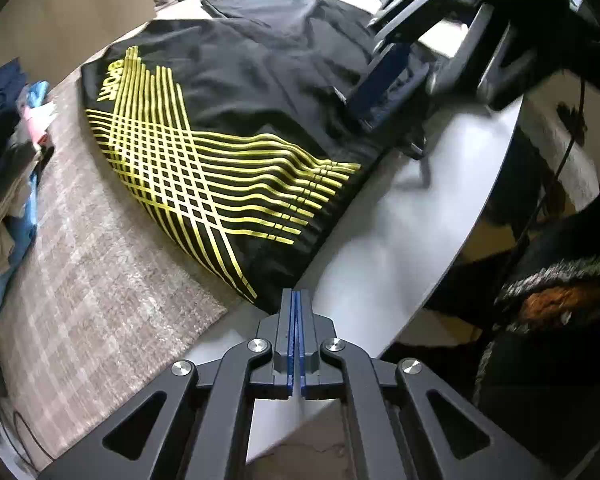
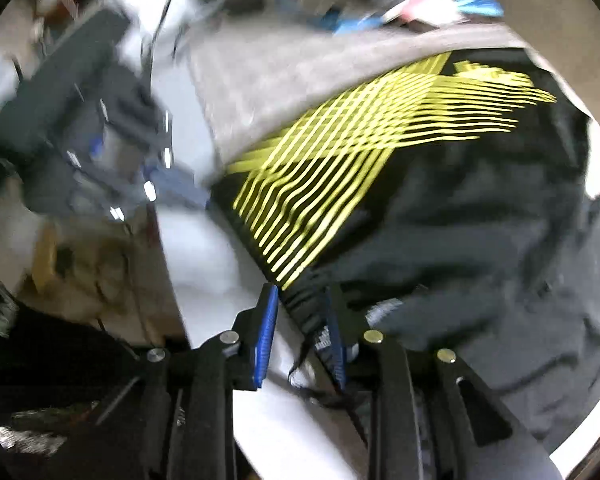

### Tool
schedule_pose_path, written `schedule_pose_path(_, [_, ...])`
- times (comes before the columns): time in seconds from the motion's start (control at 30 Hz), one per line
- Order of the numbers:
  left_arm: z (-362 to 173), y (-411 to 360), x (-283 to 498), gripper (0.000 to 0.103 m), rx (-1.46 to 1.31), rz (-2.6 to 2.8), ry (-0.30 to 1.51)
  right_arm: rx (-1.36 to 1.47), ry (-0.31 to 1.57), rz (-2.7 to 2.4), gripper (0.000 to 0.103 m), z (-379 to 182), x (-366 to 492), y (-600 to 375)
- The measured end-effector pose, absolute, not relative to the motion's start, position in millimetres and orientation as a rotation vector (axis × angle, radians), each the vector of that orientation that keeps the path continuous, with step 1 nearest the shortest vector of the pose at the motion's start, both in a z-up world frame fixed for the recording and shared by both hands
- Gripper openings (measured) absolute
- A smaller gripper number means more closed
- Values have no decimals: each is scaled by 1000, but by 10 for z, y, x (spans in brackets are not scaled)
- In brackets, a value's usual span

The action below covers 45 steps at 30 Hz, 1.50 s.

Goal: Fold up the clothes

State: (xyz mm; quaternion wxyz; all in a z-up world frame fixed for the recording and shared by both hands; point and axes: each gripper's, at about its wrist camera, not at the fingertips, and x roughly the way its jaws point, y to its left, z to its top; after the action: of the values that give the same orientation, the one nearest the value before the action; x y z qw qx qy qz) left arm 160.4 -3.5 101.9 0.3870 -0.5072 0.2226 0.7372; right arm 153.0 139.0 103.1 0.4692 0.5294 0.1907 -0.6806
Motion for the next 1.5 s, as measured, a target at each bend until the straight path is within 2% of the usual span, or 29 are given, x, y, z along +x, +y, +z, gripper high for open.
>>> schedule_pose_path(0.07, [1120,-22,1576,4,-1244,1920,528,1300,334,-1806,25,1137,1401,1733])
schedule_pose_path(0.13, [1172,21,1504,16,-1206,1958,498,1355,252,-1950,25,1074,1295,2053])
schedule_pose_path(0.2, [1072,87,1412,16,-1244,1957,510,1472,162,-2039,25,892,1133,2277])
schedule_pose_path(0.33, [902,45,1373,19,-1315,1937,555,1616,115,-2055,25,714,1109,2610])
schedule_pose_path(0.47, [1017,-119,1328,19,-1371,2035,547,1510,-38,-2166,25,1177,1158,3098])
schedule_pose_path(0.53, [1179,-65,1367,15,-1361,2088,510,1452,-125,-2222,38,1402,1109,3360])
schedule_pose_path(0.57, [1268,58,1457,15,-1322,2086,521,1422,-166,-2256,41,1509,1060,3519])
schedule_pose_path(0.67, [1505,523,1752,26,-1186,2049,563,1370,-246,-2322,42,1745,889,3956])
schedule_pose_path(0.73, [1585,1015,1852,36,-1116,1989,530,1324,-287,-2345,42,1855,745,4167])
schedule_pose_path(0.83, [1605,1737,1904,40,-1070,1910,449,1302,-299,-2366,42,1943,463,4415])
schedule_pose_path(0.9, [1541,2234,1981,43,-1055,1871,451,1309,-266,-2358,42,1912,243,4515])
schedule_pose_path(1.03, [1312,2856,2120,51,-1070,1830,566,1351,-217,-2338,42,1631,-228,4649])
schedule_pose_path(1.23, [1007,3207,2080,51,-1213,1895,605,1388,-257,-2278,42,1158,-1048,4835])
schedule_pose_path(1.37, [938,3178,1987,48,-1297,1946,550,1405,-246,-2260,42,913,-1518,4716])
schedule_pose_path(1.5, [983,3087,1925,26,-1324,1970,478,1454,-259,-2250,42,657,-1897,4568])
